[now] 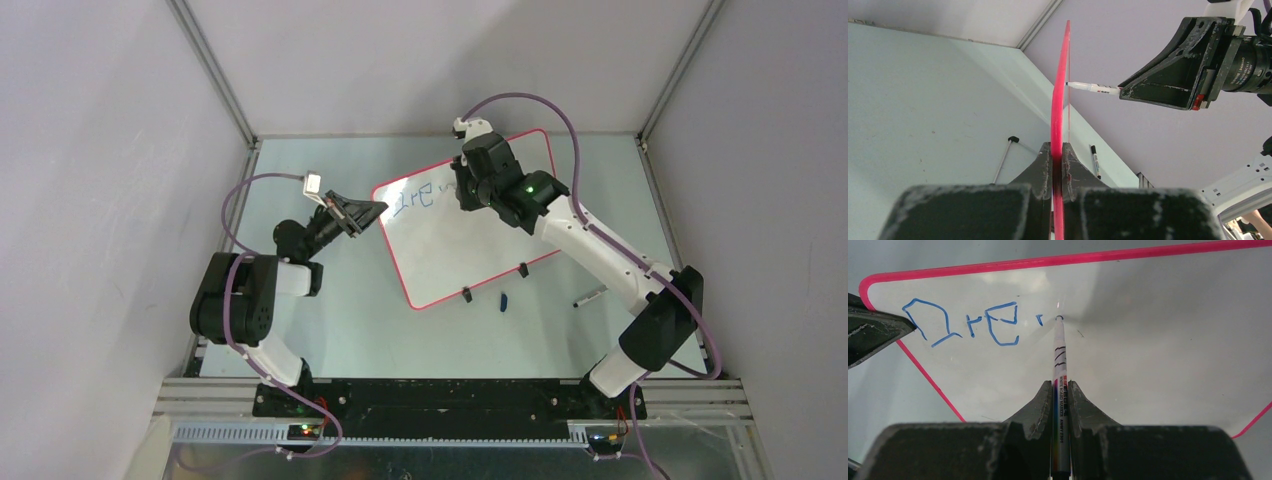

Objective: Write a sentence on the whiteboard

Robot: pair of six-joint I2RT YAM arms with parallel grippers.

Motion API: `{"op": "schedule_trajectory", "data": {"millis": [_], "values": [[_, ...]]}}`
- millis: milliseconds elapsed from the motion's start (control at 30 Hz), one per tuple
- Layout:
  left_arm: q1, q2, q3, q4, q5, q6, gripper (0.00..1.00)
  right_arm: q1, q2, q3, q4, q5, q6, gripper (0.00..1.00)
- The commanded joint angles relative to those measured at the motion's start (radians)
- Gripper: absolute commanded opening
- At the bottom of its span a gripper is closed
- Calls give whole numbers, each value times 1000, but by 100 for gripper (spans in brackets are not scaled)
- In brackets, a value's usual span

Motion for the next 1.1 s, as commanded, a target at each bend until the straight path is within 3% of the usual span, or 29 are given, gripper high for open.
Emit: {"op": "schedule_trajectory", "data": {"millis": [0, 1067], "values": [[-16, -1, 31, 53, 50, 35, 0, -2, 11, 48, 23, 14, -7, 0], [-20, 0, 33, 53, 55, 38, 0, 25, 34, 68, 2, -56, -44, 0]]}}
